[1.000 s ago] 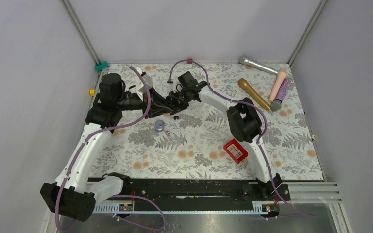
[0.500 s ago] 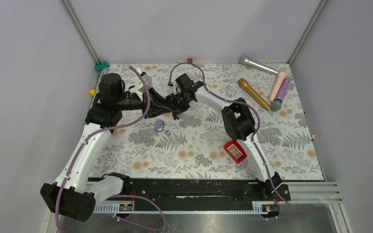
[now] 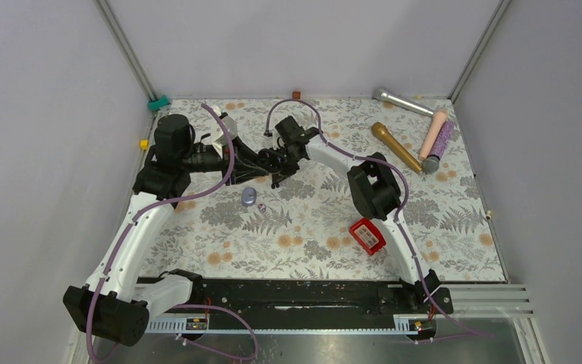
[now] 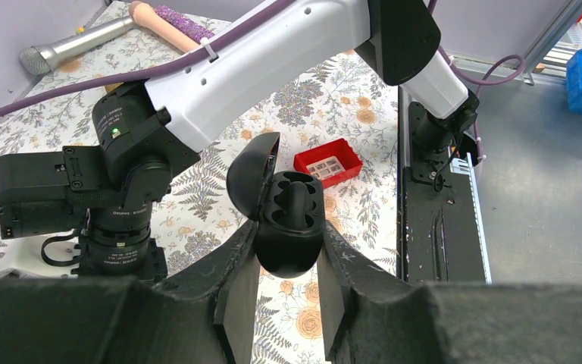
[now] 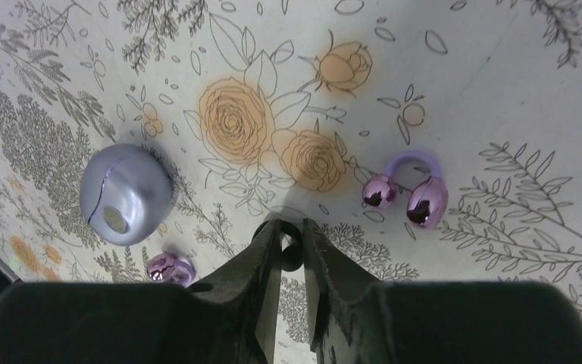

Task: Insert the wireless bluetooth earbuds into the charging case
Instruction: Pick up the right earbud from the center of the board.

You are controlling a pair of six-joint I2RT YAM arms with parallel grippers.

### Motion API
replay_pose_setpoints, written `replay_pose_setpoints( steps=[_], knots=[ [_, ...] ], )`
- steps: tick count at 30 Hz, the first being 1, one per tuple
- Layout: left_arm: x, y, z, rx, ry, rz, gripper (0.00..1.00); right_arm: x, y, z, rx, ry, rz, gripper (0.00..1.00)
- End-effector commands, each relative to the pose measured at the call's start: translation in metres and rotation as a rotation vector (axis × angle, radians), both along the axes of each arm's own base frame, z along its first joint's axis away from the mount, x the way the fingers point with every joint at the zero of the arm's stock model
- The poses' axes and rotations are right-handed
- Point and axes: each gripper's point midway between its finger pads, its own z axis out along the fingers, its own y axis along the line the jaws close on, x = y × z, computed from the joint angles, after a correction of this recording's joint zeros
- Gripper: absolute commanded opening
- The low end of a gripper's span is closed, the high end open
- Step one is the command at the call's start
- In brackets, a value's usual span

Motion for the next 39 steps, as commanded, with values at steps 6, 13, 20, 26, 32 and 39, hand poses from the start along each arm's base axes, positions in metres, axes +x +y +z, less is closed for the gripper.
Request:
replay_pose_setpoints(
  steps=[6, 13, 20, 26, 32, 39],
  knots=[
    [-0.008, 0.0, 0.013, -0.027, -0.066, -0.039, 0.0, -0.026, 0.0, 0.018, 0.035, 0.05, 0.048, 0.24],
    [-0.007, 0.0, 0.012, -0.026, -0.061, -0.041, 0.0, -0.037, 0.003, 0.018, 0.077, 0.086, 0.077, 0.25],
    [-0.008, 0.0, 0.012, -0.026, -0.061, -0.045, 0.0, -0.046, 0.004, 0.031, 0.127, 0.08, 0.113, 0.26],
    [-0.008, 0.0, 0.012, -0.027, -0.062, -0.045, 0.0, -0.055, 0.005, 0.033, 0.163, 0.099, 0.131, 0.26],
    [-0.008, 0.0, 0.011, -0.026, -0.061, -0.046, 0.0, -0.06, 0.01, 0.038, 0.224, 0.091, 0.157, 0.17],
    [-0.007, -0.001, 0.008, -0.023, -0.054, -0.045, 0.0, -0.061, 0.012, 0.061, 0.273, 0.037, 0.2, 0.1]
  ],
)
